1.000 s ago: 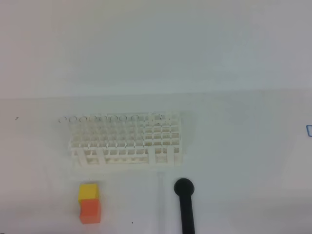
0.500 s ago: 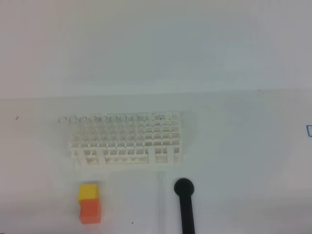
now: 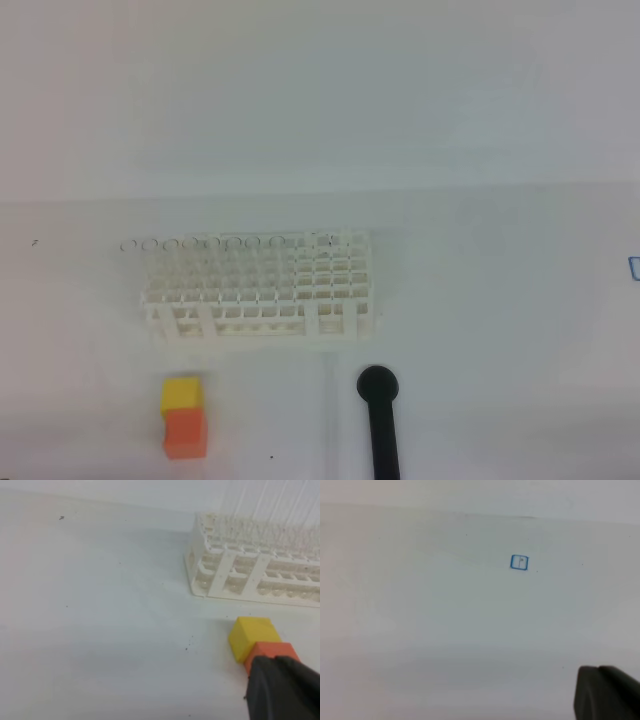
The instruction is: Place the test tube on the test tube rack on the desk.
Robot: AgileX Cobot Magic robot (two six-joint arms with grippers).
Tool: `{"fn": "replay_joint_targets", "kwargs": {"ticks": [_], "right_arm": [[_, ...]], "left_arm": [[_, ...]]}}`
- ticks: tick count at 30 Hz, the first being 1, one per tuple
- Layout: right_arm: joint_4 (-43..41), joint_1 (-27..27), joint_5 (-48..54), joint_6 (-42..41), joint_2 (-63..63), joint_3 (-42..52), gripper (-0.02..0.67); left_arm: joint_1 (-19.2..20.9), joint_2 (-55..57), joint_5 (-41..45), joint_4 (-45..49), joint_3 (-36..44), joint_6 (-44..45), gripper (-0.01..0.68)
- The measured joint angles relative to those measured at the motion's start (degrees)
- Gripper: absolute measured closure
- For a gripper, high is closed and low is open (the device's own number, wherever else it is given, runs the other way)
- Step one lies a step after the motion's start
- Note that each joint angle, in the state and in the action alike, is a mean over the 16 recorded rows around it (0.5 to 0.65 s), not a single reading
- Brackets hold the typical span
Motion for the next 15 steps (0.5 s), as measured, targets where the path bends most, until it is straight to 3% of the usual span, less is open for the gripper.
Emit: {"fn": "replay_joint_targets", "kwargs": {"ticks": [15], "right_arm": [[0.00,0.00,-17.74,-0.01,0.00,0.40,0.650]], "left_arm": [[0.00,0.00,-16.77,0.84,0.00,-0.19,0.673]]}}
